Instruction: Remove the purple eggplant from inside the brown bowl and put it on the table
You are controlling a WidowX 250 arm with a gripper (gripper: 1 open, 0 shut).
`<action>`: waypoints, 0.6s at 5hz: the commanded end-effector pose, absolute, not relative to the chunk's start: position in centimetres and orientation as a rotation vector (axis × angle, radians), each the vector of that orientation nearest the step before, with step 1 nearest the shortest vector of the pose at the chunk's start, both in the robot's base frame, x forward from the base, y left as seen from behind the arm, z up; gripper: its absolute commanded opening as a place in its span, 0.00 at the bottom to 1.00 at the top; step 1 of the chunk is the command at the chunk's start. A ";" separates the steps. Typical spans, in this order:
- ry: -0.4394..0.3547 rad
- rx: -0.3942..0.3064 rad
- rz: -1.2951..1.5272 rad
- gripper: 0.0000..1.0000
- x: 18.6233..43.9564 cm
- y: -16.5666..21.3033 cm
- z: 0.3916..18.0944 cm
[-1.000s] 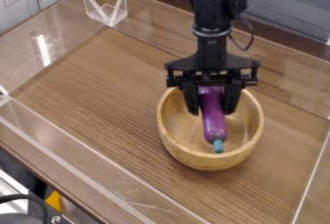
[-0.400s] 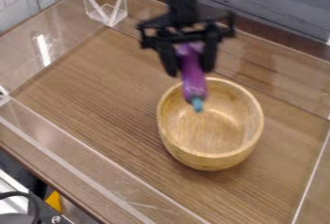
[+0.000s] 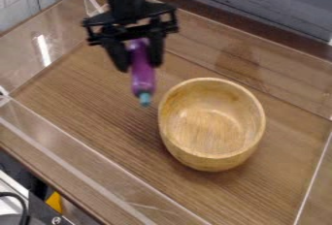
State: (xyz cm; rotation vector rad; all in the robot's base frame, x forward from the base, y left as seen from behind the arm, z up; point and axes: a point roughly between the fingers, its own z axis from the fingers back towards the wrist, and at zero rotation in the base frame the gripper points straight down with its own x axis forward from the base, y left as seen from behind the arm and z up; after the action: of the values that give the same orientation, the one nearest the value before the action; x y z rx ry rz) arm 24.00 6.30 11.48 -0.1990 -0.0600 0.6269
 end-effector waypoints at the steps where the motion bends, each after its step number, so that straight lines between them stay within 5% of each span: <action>1: -0.132 -0.175 0.605 0.00 23.6 9.3 11.7; 3: -0.182 -0.138 0.587 0.00 23.1 12.6 9.0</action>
State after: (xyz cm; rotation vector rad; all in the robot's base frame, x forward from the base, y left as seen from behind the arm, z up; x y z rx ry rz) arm 22.84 12.13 8.21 -0.1512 -0.1460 0.5908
